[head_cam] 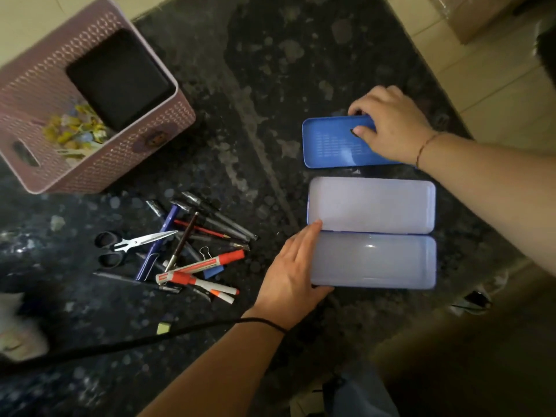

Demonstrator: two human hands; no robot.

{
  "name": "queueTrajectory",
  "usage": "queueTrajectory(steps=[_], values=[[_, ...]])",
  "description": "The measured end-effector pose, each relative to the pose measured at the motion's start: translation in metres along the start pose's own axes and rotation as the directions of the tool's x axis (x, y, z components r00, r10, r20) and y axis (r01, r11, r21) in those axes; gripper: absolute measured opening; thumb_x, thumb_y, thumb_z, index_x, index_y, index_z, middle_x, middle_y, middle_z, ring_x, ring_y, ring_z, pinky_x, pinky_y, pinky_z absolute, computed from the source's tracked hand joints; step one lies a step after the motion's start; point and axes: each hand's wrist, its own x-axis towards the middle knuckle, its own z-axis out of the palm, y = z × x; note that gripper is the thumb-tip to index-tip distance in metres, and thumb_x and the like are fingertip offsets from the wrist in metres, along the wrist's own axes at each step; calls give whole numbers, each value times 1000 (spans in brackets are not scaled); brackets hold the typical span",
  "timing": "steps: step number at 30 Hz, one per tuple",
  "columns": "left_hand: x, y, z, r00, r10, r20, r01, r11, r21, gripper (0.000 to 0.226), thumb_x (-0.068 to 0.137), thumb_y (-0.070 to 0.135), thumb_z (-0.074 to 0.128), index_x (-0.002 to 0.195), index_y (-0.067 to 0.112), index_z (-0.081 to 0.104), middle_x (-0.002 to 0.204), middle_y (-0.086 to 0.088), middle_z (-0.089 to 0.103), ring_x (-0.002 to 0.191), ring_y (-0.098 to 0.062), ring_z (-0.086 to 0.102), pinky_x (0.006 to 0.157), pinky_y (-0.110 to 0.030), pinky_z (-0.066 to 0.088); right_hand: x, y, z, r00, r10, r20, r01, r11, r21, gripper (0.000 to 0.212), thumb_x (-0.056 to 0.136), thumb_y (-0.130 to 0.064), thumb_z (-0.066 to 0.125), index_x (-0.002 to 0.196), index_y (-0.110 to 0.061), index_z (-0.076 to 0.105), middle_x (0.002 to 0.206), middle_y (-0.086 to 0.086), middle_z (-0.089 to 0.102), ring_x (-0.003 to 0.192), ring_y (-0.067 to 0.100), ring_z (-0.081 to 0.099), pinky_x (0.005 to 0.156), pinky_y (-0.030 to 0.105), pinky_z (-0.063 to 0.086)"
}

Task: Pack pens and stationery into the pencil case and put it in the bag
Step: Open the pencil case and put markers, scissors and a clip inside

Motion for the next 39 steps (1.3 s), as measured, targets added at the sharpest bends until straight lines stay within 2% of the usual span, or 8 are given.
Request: queueTrajectory(steps=[12,14,21,25,27,31,35,39], values=[[-3,-1,-2,997,75,26,-76,996,52,91,70,31,78,145,11,31,146,-8,42,133,-22,37,115,-26,20,-62,-18,23,978,87,-191,-90,996,-8,46,86,-37,49,123,-11,57,122,17,56,109,42,48,87,47,41],[-4,-2,-3,994,98,45,-101,992,79,92,69,31,79,144,8,32,145,-12,44,133,-27,38,117,-34,24,-71,-32,27,977,43,-207,-44,999,-1,46,85,-37,51,123,-10,57,124,17,55,109,42,49,89,48,41],[-42,-5,5,995,74,59,-87,967,241,87,71,36,74,144,17,31,148,-5,39,140,-28,27,115,-53,21,-109,-63,60,999,32,33,-28,993,-112,67,87,-51,32,141,-11,40,151,15,33,138,39,25,106,59,24],[-54,-4,-3,992,47,117,-81,947,310,98,73,42,74,149,23,15,159,-2,16,147,-26,7,118,-51,1,-115,-83,55,996,70,-47,-73,995,-67,71,85,-54,34,142,-12,35,152,16,28,141,39,19,111,62,15],[-62,-9,-17,994,71,87,-95,945,312,85,77,46,68,147,21,26,156,-3,25,145,-27,16,118,-52,6,-119,-111,47,987,-13,-162,16,1000,18,60,89,-47,42,135,-9,43,143,20,38,134,42,29,110,58,22],[-93,-48,-55,972,122,-200,-42,931,363,37,79,23,60,115,18,65,124,-5,60,118,-32,50,101,-53,34,-133,-180,52,939,-247,-241,290,943,162,41,88,-33,57,120,-8,61,125,17,55,117,38,47,102,47,35],[-131,-89,-77,973,116,-199,-16,895,445,33,80,18,60,112,19,66,125,-3,60,118,-30,51,102,-53,33,-133,-229,76,889,-428,-161,453,872,184,36,83,-24,62,116,-11,64,123,9,59,117,31,48,99,43,40],[-149,-108,-70,967,115,-229,2,891,455,38,82,16,59,120,18,61,126,-4,56,114,-27,49,98,-43,37,-117,-255,93,870,-451,-197,475,875,96,29,77,-23,66,105,-14,66,106,3,65,103,28,52,83,43,45]])
